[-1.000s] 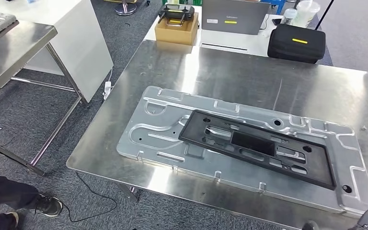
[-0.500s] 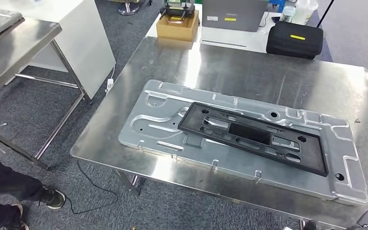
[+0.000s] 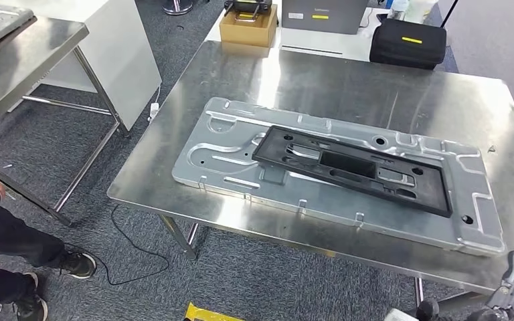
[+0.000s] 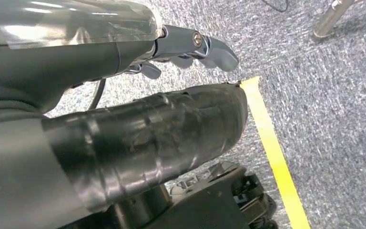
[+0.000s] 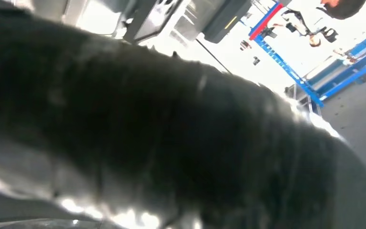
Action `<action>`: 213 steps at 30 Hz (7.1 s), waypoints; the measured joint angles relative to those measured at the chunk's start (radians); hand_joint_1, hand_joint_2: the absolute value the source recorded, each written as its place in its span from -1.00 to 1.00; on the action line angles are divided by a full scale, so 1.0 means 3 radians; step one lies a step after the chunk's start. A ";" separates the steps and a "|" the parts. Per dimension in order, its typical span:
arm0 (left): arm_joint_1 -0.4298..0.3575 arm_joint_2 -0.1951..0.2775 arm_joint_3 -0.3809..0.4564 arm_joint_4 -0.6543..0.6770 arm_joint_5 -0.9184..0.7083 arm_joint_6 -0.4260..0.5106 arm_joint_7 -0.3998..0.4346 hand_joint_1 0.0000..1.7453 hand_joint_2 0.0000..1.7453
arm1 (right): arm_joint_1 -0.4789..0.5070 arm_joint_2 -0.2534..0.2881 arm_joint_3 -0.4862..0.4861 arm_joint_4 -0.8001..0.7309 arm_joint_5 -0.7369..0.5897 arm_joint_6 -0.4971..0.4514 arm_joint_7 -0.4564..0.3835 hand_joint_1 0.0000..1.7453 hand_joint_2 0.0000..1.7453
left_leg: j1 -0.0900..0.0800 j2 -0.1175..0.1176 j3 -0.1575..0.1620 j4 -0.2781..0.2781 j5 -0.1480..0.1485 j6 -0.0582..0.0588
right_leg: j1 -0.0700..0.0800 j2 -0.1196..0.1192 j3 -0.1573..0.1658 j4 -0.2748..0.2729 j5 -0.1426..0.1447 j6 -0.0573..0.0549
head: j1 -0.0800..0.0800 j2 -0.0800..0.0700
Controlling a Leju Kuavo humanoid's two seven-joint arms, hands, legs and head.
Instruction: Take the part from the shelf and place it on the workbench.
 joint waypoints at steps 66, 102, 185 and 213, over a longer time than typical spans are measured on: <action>0.0007 -0.0002 0.0074 -0.0001 0.0019 0.0021 -0.0003 -1.00 -1.00 | -0.0088 0.0109 -0.0007 0.0174 0.0008 -0.0001 -0.0019 -1.00 -1.00 | 0.0023 0.0007 -0.0095 0.0267 -0.0311 -0.0071 | -0.0027 -0.0019 -0.0136 -0.0025 0.0096 -0.0111 | -0.0009 0.0000; 0.0031 -0.0007 0.0072 -0.0001 -0.0011 0.0028 -0.0057 -1.00 -1.00 | -0.0081 0.0118 -0.0040 0.0083 0.0157 -0.0001 -0.0019 -1.00 1.00 | 0.0038 0.0005 -0.0137 0.0720 -0.0508 -0.0081 | 0.0003 -0.0140 -0.0235 -0.0004 0.0163 -0.0116 | -0.0007 0.0000; 0.0063 -0.0009 0.0035 0.0000 0.0121 -0.0004 0.0028 -1.00 -1.00 | -0.1411 -0.0156 -0.2773 0.5961 0.2284 0.0797 0.2292 -1.00 1.00 | 0.0027 -0.0382 0.0124 -0.0018 -0.0179 -0.0029 | -0.0020 0.0166 -0.0287 0.0093 0.0131 -0.0038 | -0.0035 0.0000; 0.0069 -0.0006 0.0076 0.0000 0.0141 -0.0033 0.0017 -1.00 -1.00 | -0.1416 -0.0170 -0.2775 0.5968 0.2324 0.0836 0.2331 -1.00 1.00 | 0.0039 -0.0296 0.0139 -0.0067 -0.0114 0.0041 | -0.0033 0.0063 -0.0395 0.0426 0.0026 0.0014 | -0.0035 0.0000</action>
